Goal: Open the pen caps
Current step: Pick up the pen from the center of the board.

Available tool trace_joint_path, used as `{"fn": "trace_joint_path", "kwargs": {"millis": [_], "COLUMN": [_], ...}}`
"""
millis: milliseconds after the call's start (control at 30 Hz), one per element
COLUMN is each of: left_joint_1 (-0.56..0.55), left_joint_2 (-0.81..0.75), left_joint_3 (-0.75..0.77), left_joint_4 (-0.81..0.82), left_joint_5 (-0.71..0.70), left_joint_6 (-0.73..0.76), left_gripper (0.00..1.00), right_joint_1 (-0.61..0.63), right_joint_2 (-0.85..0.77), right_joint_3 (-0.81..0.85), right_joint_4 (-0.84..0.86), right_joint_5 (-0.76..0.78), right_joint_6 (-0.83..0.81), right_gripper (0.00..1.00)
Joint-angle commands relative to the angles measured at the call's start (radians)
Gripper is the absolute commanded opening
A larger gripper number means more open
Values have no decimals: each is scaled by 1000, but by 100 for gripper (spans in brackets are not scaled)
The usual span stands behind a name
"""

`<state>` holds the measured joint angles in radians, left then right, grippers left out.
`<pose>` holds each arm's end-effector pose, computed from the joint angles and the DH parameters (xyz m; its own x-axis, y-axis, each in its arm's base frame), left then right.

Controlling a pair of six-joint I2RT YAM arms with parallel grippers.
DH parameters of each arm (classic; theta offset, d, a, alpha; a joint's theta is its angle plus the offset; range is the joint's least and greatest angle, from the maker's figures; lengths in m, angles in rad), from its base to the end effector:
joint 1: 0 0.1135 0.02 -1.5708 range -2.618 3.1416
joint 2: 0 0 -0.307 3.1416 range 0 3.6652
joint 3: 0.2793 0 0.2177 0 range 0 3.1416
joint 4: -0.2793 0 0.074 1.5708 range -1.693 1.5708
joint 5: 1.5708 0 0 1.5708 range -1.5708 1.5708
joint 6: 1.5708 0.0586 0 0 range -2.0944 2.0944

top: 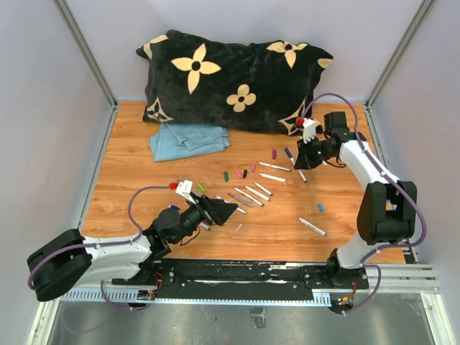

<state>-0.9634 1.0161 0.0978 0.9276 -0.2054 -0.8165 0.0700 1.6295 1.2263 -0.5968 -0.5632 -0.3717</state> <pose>0.1037 -0.1282 0.2459 -0.4974 -0.5344 -0.6834 0.4746 0.4917 -0.7300 0.3178 0.0536 0.2891 -0.6561 -0.3539 -0.6666 -0.6281 0.7457 0.2223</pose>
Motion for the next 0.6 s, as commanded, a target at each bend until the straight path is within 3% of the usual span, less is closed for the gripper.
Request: {"fn": "trace_joint_path", "kwargs": {"millis": [0, 333, 567], "left_joint_1": [12, 27, 37], "left_joint_2": [33, 97, 99], "left_joint_3": [-6, -31, -38], "left_joint_4": [123, 257, 273], "left_joint_5": [7, 29, 32], "left_joint_6": [-7, -18, -21], "left_gripper": [99, 99, 99], "right_joint_1": [-7, 56, 108], "right_joint_2": [-59, -71, -53], "right_joint_3": [-35, -59, -52], "right_joint_4": [17, 14, -13], "right_joint_5": [-234, -416, -438], "right_joint_6": [-19, -47, -74], "right_gripper": [1, 1, 1]}}
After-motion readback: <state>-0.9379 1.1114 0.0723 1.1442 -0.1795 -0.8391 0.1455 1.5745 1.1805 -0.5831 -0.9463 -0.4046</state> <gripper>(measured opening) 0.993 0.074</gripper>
